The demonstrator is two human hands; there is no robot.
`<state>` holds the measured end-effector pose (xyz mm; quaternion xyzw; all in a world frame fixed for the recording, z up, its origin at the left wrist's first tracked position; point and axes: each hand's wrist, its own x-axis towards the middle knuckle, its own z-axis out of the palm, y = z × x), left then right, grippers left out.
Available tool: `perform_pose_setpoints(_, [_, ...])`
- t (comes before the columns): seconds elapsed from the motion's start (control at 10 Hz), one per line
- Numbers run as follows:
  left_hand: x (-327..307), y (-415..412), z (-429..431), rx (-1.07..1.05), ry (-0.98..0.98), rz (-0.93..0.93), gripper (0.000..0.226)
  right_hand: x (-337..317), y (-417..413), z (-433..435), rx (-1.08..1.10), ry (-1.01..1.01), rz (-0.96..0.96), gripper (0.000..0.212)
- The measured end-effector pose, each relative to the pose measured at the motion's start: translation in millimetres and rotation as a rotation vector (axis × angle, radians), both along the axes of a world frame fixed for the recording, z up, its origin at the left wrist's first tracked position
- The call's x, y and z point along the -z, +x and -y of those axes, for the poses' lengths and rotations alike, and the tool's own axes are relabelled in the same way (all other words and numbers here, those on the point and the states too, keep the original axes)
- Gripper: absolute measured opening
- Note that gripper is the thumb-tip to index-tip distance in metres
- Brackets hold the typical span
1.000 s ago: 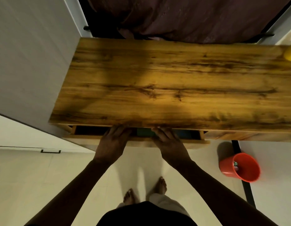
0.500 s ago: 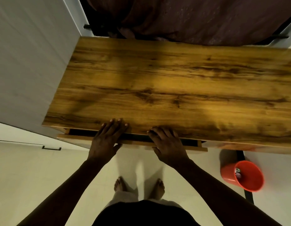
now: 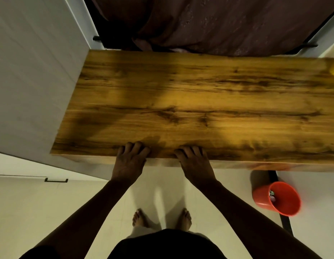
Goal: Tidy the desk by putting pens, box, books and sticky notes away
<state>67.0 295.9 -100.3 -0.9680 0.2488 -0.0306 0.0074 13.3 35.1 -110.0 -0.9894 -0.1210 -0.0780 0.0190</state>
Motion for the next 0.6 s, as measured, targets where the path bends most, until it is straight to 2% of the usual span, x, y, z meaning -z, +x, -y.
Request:
perform_pose_setpoints(0.2, [-0.8, 6.4, -1.2, 0.033, 0.024, -0.028, 0.041, -5.0, 4.8, -4.3, 0.019, -0.043, -0.031, 0.036])
perform_pose_setpoints(0.3, [-11.6, 15.0, 0.5, 0.047, 0.021, -0.059, 0.056, -18.7, 7.8, -8.0, 0.017, -0.001, -0.09, 0.038])
perform_pose_setpoints(0.4, [-22.0, 19.6, 2.5, 0.074, 0.025, -0.133, 0.07, -35.4, 14.2, -11.5, 0.057, 0.077, -0.246, 0.046])
perform_pose_setpoints(0.5, [-27.5, 18.6, 6.8, 0.059, -0.072, -0.189, 0.07, -44.7, 18.4, -15.6, 0.157, 0.336, -0.333, 0.04])
perform_pose_setpoints(0.6, [-37.6, 18.3, 15.9, -0.099, -0.438, -0.35, 0.066, -56.4, 26.2, -21.6, 0.382, 0.702, -0.45, 0.04])
